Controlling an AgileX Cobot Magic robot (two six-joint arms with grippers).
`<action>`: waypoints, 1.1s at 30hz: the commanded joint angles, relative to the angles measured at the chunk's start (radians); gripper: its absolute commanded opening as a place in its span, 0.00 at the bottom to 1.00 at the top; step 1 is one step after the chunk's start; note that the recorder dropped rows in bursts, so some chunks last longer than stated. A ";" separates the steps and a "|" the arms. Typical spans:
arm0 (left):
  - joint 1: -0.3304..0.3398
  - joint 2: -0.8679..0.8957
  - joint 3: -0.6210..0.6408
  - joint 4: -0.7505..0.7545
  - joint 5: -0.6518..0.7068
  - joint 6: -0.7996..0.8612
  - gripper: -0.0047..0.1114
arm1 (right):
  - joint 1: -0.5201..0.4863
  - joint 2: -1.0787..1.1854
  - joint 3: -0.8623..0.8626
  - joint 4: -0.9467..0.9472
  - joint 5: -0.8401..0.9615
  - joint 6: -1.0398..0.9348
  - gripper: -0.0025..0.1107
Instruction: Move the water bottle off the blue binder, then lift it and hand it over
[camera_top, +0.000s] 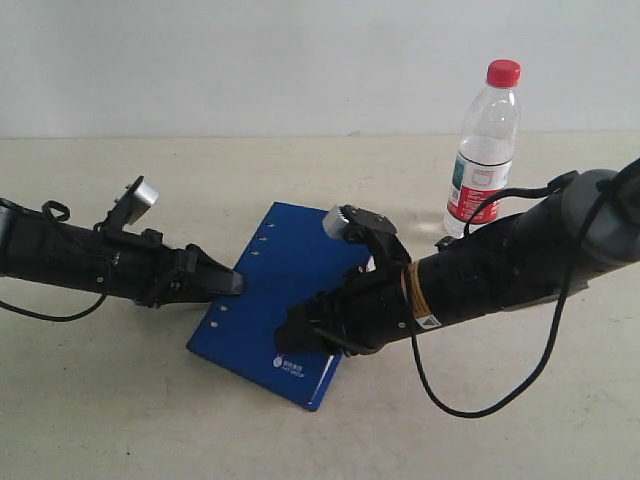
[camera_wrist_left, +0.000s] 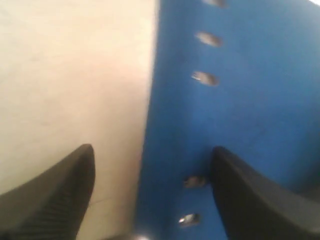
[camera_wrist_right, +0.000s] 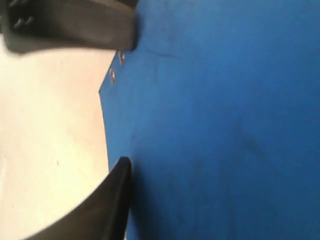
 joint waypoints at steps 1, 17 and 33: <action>-0.009 -0.003 0.002 0.011 -0.032 0.040 0.57 | -0.001 -0.006 -0.001 -0.097 -0.029 -0.052 0.02; -0.009 -0.003 0.002 -0.042 0.322 0.251 0.57 | -0.001 -0.006 -0.001 -0.080 -0.278 -0.202 0.02; 0.010 -0.008 0.002 -0.067 0.322 0.299 0.08 | -0.001 -0.007 -0.001 -0.175 -0.037 -0.108 0.53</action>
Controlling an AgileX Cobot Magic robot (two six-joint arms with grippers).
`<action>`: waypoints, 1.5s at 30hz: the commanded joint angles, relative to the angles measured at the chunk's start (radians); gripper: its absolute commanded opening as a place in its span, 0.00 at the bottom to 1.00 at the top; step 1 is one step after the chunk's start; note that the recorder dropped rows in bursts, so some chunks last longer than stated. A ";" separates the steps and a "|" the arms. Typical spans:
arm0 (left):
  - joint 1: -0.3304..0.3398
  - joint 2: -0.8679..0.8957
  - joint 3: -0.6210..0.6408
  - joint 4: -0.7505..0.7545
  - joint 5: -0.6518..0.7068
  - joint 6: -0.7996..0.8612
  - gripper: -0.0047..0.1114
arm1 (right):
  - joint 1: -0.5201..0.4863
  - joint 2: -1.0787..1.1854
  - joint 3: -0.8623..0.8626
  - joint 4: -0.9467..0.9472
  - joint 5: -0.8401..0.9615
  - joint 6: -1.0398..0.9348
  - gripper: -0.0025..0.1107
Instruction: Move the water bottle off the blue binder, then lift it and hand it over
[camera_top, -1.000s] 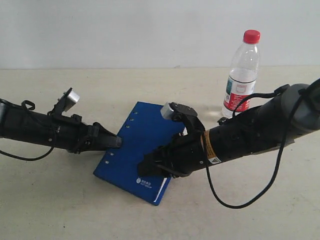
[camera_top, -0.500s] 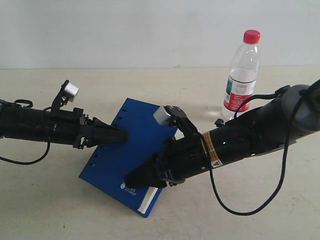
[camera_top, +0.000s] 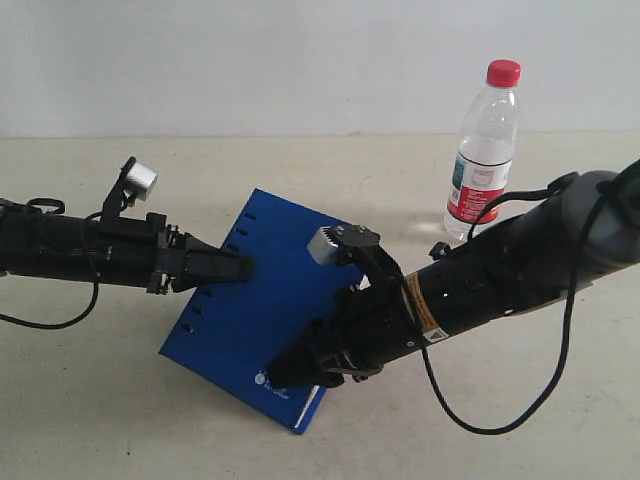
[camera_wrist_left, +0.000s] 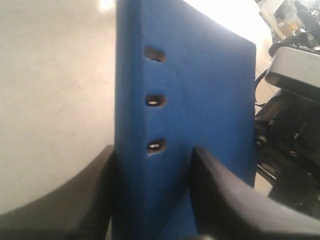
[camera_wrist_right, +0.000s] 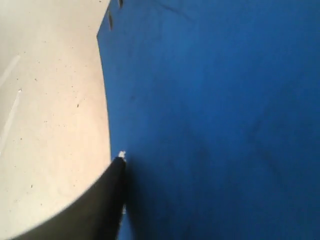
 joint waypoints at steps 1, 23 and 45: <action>0.017 -0.018 0.001 -0.019 0.066 0.033 0.08 | -0.002 -0.012 -0.006 -0.057 0.031 0.020 0.60; 0.028 -0.723 0.377 -0.087 -0.300 0.087 0.08 | -0.185 -0.367 0.103 -0.257 0.058 0.352 0.25; -0.043 -1.455 0.448 -0.138 -0.557 0.019 0.08 | -0.262 -0.970 0.288 -0.257 0.120 0.342 0.03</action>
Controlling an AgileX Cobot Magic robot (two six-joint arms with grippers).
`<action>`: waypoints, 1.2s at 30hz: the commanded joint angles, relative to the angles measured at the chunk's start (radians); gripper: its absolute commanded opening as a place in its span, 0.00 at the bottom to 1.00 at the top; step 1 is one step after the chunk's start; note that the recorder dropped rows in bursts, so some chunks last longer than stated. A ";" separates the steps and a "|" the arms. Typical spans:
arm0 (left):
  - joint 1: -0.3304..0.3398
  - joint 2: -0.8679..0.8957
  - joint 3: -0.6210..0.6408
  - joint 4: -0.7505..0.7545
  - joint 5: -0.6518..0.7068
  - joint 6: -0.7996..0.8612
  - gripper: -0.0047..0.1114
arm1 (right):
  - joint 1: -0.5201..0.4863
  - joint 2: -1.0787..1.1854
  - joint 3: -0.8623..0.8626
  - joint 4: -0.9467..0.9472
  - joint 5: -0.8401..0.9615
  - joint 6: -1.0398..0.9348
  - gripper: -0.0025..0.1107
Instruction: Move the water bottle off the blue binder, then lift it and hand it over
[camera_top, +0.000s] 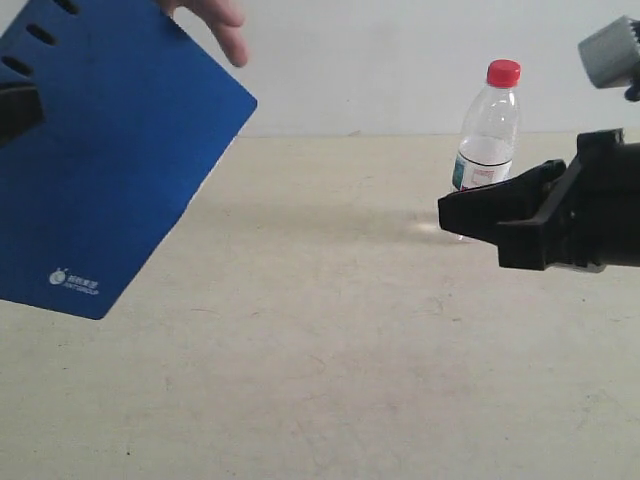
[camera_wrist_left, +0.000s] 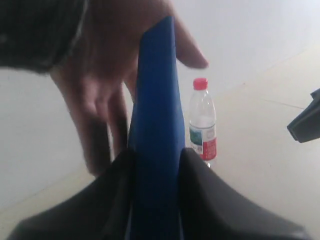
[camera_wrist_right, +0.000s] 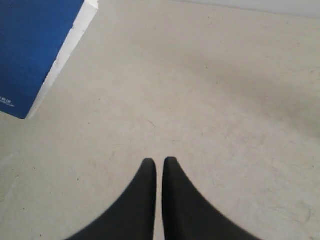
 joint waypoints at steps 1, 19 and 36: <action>-0.007 -0.038 -0.044 -0.031 -0.013 -0.018 0.08 | -0.005 -0.038 0.005 -0.001 -0.001 0.008 0.03; -0.007 -0.034 -0.048 -0.031 -0.144 -0.023 0.55 | -0.005 -0.038 0.005 -0.001 -0.003 0.008 0.03; -0.007 -0.533 0.068 0.062 -0.750 -0.173 0.08 | -0.005 -0.893 0.053 -0.001 0.228 -0.004 0.03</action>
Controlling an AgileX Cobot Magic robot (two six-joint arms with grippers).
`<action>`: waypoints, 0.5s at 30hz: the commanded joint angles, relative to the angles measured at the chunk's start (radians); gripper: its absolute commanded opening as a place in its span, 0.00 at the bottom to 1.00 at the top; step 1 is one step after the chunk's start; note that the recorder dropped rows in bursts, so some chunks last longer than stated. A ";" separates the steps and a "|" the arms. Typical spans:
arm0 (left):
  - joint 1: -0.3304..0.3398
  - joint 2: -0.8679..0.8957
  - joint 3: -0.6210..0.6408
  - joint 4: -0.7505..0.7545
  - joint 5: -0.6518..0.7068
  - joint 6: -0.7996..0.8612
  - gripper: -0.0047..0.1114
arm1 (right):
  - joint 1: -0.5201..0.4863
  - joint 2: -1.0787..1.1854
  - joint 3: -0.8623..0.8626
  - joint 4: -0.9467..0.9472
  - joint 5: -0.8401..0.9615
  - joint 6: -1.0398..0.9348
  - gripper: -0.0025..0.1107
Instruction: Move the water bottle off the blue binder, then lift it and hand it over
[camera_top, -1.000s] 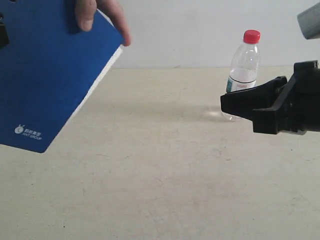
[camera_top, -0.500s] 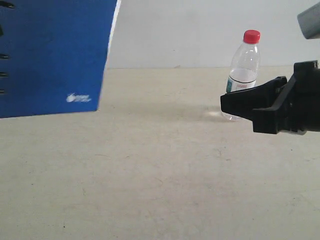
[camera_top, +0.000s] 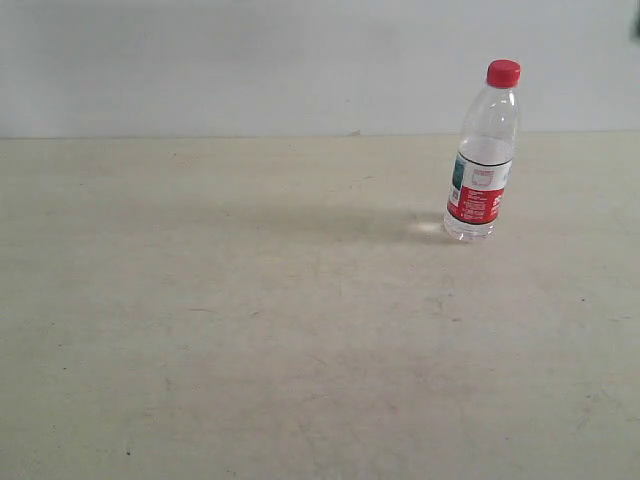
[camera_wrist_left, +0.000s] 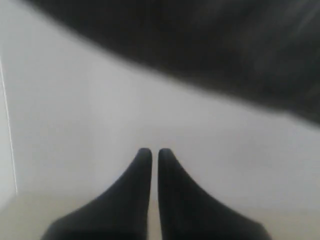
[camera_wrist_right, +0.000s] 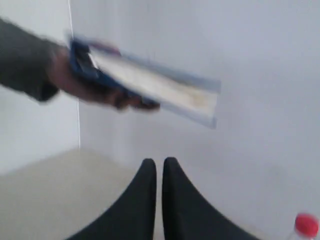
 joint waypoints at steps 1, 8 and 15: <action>-0.002 -0.282 0.041 0.019 0.042 0.047 0.08 | -0.003 -0.346 0.066 -0.002 0.044 -0.013 0.03; 0.000 -0.380 0.165 -0.074 -0.109 0.045 0.08 | -0.003 -0.419 0.299 0.007 0.112 0.079 0.03; 0.000 -0.285 0.372 -0.074 -0.101 -0.178 0.08 | -0.003 -0.313 0.549 0.196 0.393 0.073 0.03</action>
